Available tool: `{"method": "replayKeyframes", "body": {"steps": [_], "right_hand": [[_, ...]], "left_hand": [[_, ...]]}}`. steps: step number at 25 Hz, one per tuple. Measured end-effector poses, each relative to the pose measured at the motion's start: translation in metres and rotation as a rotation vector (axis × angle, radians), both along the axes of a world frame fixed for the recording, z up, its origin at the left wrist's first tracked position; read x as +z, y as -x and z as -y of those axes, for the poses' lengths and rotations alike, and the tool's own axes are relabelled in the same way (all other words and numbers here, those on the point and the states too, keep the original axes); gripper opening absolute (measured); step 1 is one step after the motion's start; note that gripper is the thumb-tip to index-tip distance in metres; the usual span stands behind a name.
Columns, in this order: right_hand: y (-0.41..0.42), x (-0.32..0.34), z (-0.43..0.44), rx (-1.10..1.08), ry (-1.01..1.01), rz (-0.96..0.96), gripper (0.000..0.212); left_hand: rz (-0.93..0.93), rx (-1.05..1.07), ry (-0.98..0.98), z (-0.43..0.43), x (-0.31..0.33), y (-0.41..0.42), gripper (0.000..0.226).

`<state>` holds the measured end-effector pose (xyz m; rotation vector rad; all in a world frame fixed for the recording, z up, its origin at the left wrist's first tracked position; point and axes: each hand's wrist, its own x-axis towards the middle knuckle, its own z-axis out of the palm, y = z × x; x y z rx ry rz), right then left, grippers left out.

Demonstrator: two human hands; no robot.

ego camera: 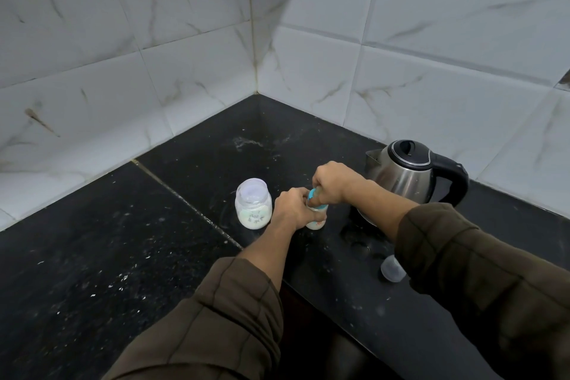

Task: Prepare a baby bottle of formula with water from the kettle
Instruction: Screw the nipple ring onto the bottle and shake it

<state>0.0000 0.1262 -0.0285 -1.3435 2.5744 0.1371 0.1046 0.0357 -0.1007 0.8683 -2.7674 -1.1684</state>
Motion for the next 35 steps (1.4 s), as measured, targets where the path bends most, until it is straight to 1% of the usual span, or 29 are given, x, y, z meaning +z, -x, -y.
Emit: {"method": "replayKeyframes", "body": {"steps": [3,5,7,8,10,12,14,17,22,27,33,35], "right_hand": [[-0.004,-0.002,-0.002,-0.102,0.022,-0.041,0.052],[-0.009,-0.002,-0.002,-0.121,-0.009,-0.097,0.058],[-0.011,0.001,-0.002,-0.112,-0.047,-0.159,0.058],[-0.010,0.003,-0.002,-0.097,-0.045,-0.158,0.057],[-0.005,0.005,-0.003,-0.035,-0.040,-0.082,0.054],[-0.001,0.006,-0.005,0.062,-0.083,-0.007,0.055],[-0.001,0.005,-0.007,0.109,-0.093,0.006,0.049],[0.000,0.002,-0.009,0.121,-0.052,-0.027,0.043],[0.001,0.007,-0.011,0.080,0.022,-0.025,0.038],[0.000,0.000,-0.010,0.054,0.005,-0.039,0.044],[-0.005,-0.003,-0.010,-0.031,0.015,-0.137,0.060],[-0.006,-0.001,-0.011,-0.051,-0.004,-0.148,0.062]], "left_hand": [[0.003,-0.007,0.035,-0.001,-0.002,0.000,0.036],[0.004,-0.019,0.041,-0.001,-0.003,-0.001,0.039],[0.004,-0.018,0.041,0.000,-0.003,0.000,0.036],[0.010,-0.010,0.041,0.000,-0.003,0.000,0.035],[0.017,0.007,0.027,0.001,-0.002,0.000,0.038],[0.018,0.012,0.000,0.001,-0.003,0.000,0.045],[0.013,0.011,-0.012,0.001,-0.003,0.000,0.049],[0.006,0.000,-0.012,0.002,-0.003,0.001,0.051],[0.007,-0.008,0.000,0.001,-0.003,0.000,0.044],[0.008,-0.010,0.002,0.001,-0.002,0.000,0.045],[0.003,0.005,0.018,-0.001,-0.003,0.000,0.037],[0.006,0.005,0.035,0.000,-0.003,0.000,0.037]]}}
